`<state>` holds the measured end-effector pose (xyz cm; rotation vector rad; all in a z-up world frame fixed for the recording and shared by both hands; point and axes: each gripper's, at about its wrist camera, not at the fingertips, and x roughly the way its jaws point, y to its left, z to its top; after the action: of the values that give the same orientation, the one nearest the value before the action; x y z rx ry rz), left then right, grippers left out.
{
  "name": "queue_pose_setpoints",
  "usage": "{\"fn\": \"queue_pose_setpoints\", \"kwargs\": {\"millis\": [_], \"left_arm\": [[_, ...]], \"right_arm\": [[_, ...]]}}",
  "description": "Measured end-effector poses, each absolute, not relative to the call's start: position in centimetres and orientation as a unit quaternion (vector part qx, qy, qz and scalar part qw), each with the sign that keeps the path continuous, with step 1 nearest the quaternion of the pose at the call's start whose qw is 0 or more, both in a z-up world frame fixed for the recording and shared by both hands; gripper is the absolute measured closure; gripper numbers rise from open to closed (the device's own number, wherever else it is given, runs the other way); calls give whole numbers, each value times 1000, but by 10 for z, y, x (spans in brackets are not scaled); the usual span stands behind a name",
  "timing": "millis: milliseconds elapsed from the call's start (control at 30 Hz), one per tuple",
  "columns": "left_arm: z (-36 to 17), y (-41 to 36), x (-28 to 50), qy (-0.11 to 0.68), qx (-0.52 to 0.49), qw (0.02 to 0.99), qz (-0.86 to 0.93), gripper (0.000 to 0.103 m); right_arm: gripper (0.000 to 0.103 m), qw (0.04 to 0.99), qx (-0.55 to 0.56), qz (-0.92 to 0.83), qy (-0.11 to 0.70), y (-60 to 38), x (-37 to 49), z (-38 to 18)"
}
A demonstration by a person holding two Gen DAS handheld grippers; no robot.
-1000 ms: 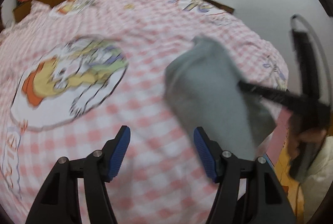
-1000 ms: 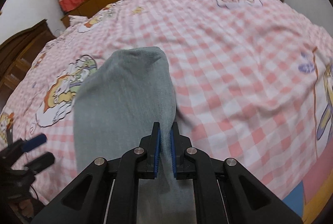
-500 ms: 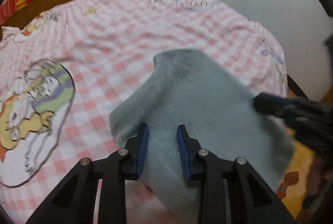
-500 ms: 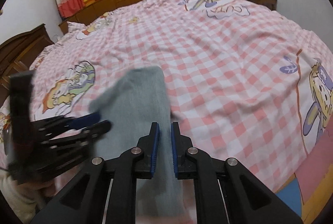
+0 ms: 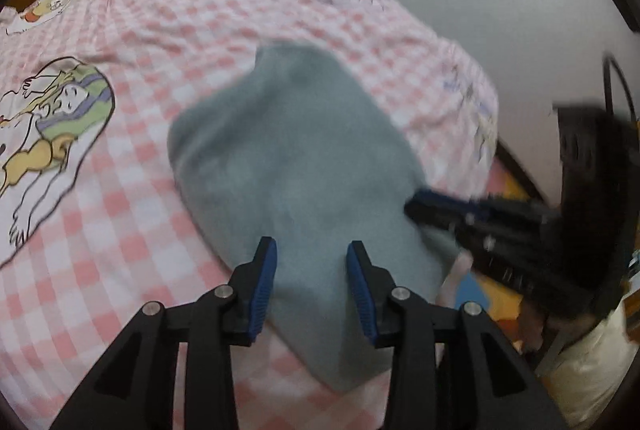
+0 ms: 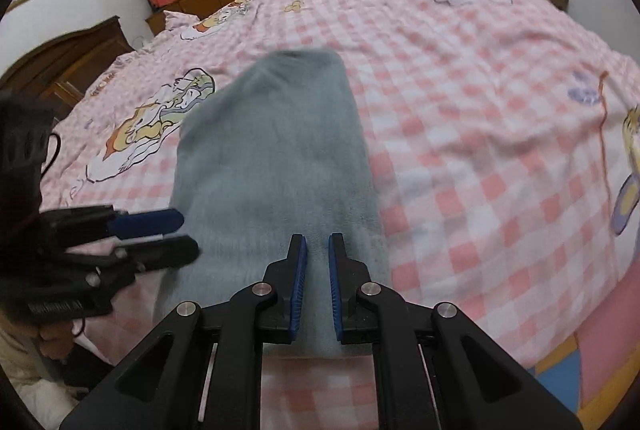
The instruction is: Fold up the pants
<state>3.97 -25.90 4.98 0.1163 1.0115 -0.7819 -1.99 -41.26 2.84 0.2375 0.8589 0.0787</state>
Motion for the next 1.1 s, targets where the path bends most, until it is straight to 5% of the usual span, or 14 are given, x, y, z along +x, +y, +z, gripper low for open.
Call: {"fn": "queue_pose_setpoints", "kwargs": {"millis": [200,333,800,900,1100], "left_arm": [[59,-256,34,466,53,810,-352,64],[64,-232,39,470,7,821,-324,44],[30,-237,76,524,-110,779,-326,42],[30,-241,77,519,-112,782,-325,42],[38,-233,74,503,-119,784,-344,65]], "right_arm": [[85,899,127,38,417,-419,-22,49],[42,914,144,22,379,-427,-22,60],[40,877,238,96,406,-455,19,3],[62,880,252,110,387,-451,13,4],[71,894,260,84,355,-444,-2,16]]}}
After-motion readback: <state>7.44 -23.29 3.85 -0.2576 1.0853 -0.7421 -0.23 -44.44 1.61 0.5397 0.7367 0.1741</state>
